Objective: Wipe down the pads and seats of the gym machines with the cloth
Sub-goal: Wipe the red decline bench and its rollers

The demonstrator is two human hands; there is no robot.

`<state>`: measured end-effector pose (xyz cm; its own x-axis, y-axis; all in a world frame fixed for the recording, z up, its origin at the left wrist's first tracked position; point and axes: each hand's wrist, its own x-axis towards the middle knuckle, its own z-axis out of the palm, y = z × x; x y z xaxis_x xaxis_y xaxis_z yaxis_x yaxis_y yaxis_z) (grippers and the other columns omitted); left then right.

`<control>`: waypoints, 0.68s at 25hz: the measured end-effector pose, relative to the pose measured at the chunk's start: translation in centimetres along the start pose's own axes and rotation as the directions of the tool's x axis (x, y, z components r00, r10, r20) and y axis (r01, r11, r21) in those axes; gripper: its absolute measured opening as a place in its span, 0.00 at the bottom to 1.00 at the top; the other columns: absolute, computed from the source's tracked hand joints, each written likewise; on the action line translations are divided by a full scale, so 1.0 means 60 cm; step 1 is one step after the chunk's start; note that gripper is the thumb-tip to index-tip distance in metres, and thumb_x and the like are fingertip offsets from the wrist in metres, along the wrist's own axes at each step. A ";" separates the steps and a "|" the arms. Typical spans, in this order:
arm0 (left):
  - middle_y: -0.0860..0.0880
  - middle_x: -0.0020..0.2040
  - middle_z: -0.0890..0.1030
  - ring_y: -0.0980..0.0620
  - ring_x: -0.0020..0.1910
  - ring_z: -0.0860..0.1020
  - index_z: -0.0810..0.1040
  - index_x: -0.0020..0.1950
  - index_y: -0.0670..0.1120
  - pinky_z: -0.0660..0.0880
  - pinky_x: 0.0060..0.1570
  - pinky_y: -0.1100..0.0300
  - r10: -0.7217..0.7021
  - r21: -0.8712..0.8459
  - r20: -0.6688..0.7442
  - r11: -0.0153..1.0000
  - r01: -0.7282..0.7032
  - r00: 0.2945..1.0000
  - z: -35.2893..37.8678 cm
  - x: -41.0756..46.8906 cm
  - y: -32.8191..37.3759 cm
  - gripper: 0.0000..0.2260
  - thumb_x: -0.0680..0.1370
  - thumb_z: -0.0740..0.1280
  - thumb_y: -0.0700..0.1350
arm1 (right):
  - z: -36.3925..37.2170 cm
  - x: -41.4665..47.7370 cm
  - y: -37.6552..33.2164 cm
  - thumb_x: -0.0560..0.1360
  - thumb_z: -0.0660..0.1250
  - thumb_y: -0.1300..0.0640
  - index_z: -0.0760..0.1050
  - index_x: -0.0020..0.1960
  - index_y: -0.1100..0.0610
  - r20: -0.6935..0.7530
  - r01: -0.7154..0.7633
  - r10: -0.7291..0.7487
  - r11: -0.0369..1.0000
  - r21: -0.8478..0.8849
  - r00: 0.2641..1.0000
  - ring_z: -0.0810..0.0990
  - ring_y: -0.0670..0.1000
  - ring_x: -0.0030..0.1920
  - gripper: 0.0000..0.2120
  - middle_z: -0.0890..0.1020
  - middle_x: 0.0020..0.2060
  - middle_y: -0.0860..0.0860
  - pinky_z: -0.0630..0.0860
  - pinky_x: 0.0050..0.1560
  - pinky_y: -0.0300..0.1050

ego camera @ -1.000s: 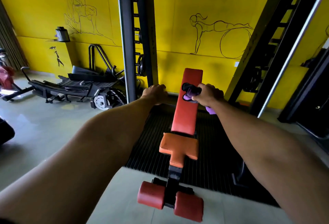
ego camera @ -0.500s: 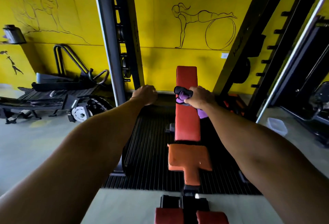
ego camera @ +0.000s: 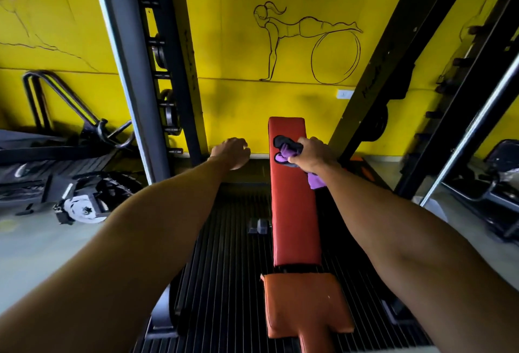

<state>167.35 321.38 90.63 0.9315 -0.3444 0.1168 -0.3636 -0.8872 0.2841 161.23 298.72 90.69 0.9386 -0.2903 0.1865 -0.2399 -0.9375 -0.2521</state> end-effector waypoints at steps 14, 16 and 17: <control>0.48 0.74 0.71 0.45 0.69 0.72 0.69 0.74 0.52 0.72 0.62 0.47 0.154 0.070 0.184 0.983 -0.170 0.971 0.089 0.454 -0.141 0.18 0.85 0.55 0.54 | 0.172 0.373 -0.058 0.73 0.71 0.38 0.75 0.65 0.50 -0.015 -0.227 0.226 0.974 -0.016 0.974 0.79 0.62 0.60 0.25 0.79 0.61 0.55 0.73 0.49 0.51; 0.48 0.74 0.70 0.44 0.70 0.71 0.68 0.75 0.51 0.73 0.63 0.46 0.189 0.115 0.207 0.970 -0.216 0.960 0.097 0.488 -0.154 0.18 0.86 0.54 0.52 | 0.187 0.401 -0.067 0.74 0.70 0.39 0.75 0.64 0.50 -0.001 -0.241 0.241 0.970 -0.014 0.971 0.79 0.62 0.60 0.24 0.78 0.62 0.55 0.70 0.47 0.49; 0.48 0.74 0.70 0.44 0.70 0.71 0.68 0.75 0.50 0.72 0.63 0.46 0.197 0.116 0.207 0.968 -0.224 0.958 0.102 0.510 -0.163 0.19 0.86 0.54 0.52 | 0.193 0.419 -0.072 0.74 0.70 0.39 0.75 0.65 0.50 0.001 -0.247 0.247 0.969 -0.006 0.969 0.79 0.61 0.61 0.24 0.78 0.62 0.55 0.70 0.48 0.49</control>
<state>199.43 317.66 85.60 0.8223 -0.5683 -0.0289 -0.5597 -0.8170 0.1385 188.73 297.69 85.46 0.8505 -0.5128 0.1174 -0.4659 -0.8378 -0.2846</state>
